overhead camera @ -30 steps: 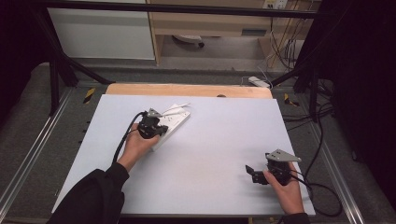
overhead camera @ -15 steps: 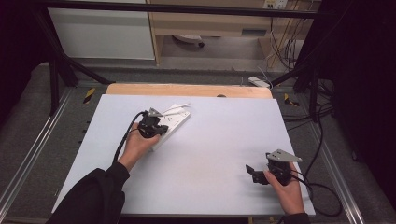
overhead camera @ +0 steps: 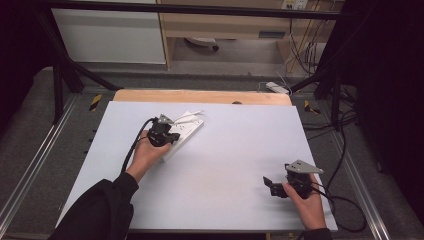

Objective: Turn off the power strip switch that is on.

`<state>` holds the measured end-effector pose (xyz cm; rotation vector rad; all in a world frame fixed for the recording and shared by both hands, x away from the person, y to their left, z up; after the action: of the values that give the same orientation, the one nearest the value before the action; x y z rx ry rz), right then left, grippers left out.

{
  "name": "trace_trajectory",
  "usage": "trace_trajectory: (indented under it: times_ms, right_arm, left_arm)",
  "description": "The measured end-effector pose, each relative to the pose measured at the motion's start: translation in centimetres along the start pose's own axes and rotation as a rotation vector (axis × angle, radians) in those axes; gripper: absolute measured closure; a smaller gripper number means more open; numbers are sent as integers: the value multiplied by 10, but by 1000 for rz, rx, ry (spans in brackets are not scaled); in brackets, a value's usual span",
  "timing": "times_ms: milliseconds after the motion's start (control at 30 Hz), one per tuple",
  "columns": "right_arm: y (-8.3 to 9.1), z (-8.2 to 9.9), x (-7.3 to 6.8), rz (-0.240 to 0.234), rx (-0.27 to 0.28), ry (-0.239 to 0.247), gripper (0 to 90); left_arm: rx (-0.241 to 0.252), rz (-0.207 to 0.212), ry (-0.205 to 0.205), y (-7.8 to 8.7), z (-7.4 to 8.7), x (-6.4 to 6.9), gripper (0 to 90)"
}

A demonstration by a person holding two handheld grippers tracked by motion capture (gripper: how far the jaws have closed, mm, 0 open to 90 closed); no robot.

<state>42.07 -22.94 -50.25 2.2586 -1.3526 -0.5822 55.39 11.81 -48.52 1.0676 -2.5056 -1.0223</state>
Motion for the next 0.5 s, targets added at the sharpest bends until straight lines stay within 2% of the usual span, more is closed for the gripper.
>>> trace_trajectory:
  times_ms: [400, 467, 500]
  right_arm:
    - [0, 0, 0, 1, -3, 0, 34]
    - [0, 0, 0, 1, -3, 2, 34]
    - [0, 0, 0, 1, -3, 2, 34]
  left_arm:
    - [43, 0, 1, 8, -13, 4, 898]
    - [61, -9, 5, 9, -17, 3, 850]
    - [71, -18, 10, 10, -19, 2, 798]
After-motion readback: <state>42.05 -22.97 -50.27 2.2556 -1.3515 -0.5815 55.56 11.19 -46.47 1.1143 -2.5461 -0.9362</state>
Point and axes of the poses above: each handheld gripper's, and its own axes: y roughly backward along the jaws, z roughly out of its underside, x roughly to its right, the point moved 10 cm from there along -y, roughly forward along the jaws, and after that the axes turned 7 degrees about -y, right-handed, at the moved point
